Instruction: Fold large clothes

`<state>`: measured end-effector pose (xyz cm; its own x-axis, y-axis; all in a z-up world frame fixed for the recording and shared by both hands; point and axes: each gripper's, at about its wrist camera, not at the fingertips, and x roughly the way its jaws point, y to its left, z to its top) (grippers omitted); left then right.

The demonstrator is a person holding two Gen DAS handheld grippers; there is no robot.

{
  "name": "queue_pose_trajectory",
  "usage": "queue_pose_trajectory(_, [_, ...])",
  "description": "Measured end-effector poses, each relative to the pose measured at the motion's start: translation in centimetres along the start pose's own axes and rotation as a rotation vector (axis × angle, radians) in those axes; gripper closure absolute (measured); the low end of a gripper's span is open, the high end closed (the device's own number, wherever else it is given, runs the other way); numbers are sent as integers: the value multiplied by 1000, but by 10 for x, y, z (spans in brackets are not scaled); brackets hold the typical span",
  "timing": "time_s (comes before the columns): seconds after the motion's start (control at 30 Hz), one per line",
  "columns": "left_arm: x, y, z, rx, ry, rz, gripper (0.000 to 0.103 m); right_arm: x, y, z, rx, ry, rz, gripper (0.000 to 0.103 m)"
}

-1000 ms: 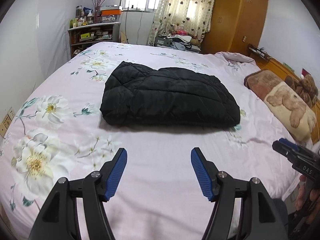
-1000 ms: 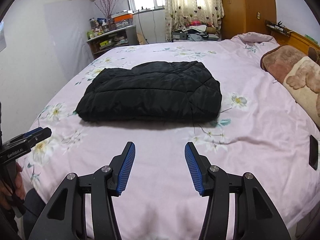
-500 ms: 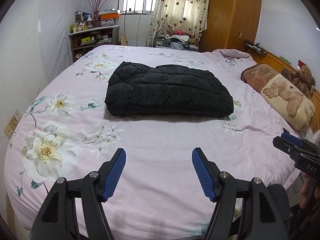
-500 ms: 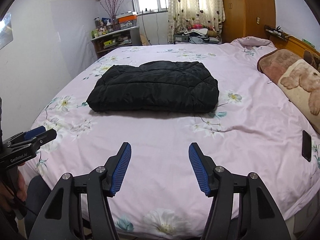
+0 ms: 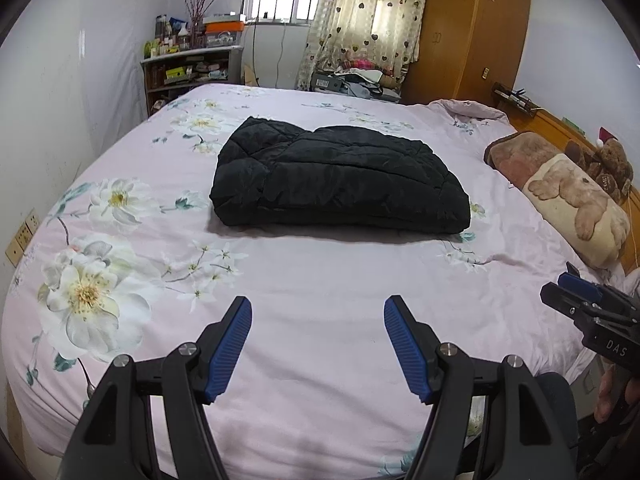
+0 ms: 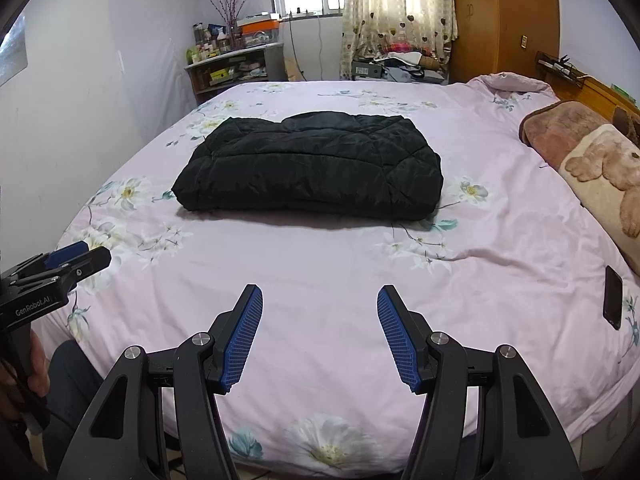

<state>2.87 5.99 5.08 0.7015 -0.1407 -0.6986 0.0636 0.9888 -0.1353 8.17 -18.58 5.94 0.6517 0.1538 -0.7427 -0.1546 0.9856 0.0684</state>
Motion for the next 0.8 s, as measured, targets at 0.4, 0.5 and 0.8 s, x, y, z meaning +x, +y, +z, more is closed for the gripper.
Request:
queue_pose_trajectory(0.4, [4,-2,-3,-13,13,-8,32,2,0,-1,4,9,3,43])
queue_pose_trajectory(0.5, [3,-1,-3,-11,8,-6,32,2,0,-1,3,9,2,43])
queue_pose_trajectory(0.8, [0,-4,-2,-2,-1,-1,32,2,0,-1,3,8,3,43])
